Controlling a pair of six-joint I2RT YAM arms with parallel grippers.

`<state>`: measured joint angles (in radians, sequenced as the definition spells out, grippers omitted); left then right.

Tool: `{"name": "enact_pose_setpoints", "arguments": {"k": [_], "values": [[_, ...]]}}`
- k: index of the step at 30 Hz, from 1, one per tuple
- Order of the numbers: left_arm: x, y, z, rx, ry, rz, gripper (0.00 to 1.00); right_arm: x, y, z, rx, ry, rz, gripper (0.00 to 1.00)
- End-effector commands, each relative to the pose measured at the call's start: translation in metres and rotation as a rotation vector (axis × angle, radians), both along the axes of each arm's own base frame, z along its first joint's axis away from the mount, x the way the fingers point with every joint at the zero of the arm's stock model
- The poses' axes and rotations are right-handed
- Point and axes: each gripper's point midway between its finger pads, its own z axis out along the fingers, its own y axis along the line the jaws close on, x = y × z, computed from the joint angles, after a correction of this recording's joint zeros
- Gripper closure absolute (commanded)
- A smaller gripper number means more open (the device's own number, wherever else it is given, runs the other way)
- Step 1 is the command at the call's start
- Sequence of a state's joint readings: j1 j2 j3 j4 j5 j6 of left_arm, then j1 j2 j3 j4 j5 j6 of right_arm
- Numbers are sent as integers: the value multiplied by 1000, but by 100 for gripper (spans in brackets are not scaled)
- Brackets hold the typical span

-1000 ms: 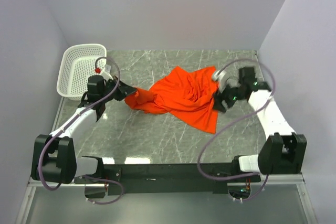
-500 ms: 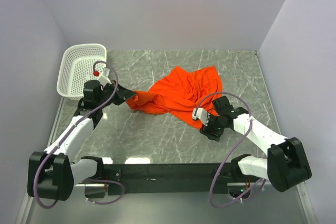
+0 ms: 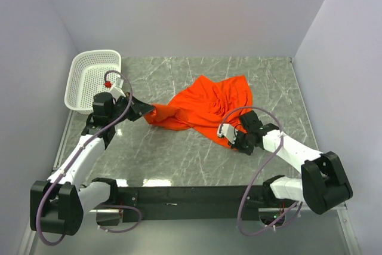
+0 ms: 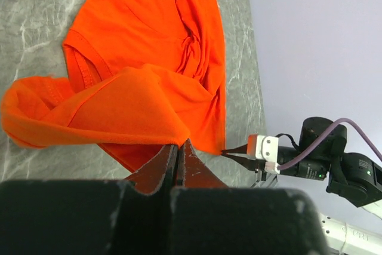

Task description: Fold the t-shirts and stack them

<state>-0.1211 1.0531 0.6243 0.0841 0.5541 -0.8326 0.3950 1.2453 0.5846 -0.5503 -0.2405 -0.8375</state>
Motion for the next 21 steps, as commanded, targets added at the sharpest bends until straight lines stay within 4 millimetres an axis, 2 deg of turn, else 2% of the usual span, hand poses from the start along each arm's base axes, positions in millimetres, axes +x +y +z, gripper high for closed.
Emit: {"name": "enact_pose_setpoints", "arguments": {"k": [1,2,3,4,6,7,8,9,10,11,12,13,14,15,16,17,18,19,20,21], "values": [[-2,-3,21,-16,-62,-23,99,0,-1,21,6,-49,18,92],[-1,-3,24,-16,-64,-23,99,5,-2,31,10,-78,12,99],[1,-3,26,-16,-65,-23,99,11,-3,41,18,-106,2,100],[3,-2,29,-12,-69,-17,99,26,-6,67,41,-172,-27,100],[11,-2,43,-9,-86,-10,99,47,-10,100,76,-251,-73,100],[15,-1,50,-7,-97,0,99,71,-11,136,107,-342,-107,100],[23,-1,71,-13,-137,7,99,87,-24,158,118,-395,-169,100],[33,-1,76,-14,-137,17,99,112,-30,205,143,-509,-216,100],[45,-1,109,-34,-197,34,99,132,-35,224,159,-551,-263,100],[55,-1,126,-43,-224,46,99,149,-47,248,167,-608,-321,100],[73,-3,131,-49,-221,54,99,165,-55,272,173,-666,-372,100],[85,-4,183,-90,-306,62,99,192,-58,324,235,-772,-431,100],[92,-8,206,-119,-340,43,99,205,-62,348,259,-818,-465,100],[109,-13,214,-142,-339,28,99,215,-72,372,277,-866,-520,100],[108,-14,278,-203,-460,18,99,230,-74,423,353,-956,-577,100],[108,-16,303,-226,-500,1,99,233,-76,446,386,-993,-597,100],[115,-18,319,-240,-523,-3,99,227,-84,497,440,-1099,-621,100],[99,-15,374,-254,-632,-9,99,231,-87,511,486,-1117,-667,100],[94,-14,394,-255,-671,-4,99,227,-89,530,515,-1154,-677,100],[93,-13,408,-251,-700,-2,99,214,-93,560,553,-1219,-678,100]]}}
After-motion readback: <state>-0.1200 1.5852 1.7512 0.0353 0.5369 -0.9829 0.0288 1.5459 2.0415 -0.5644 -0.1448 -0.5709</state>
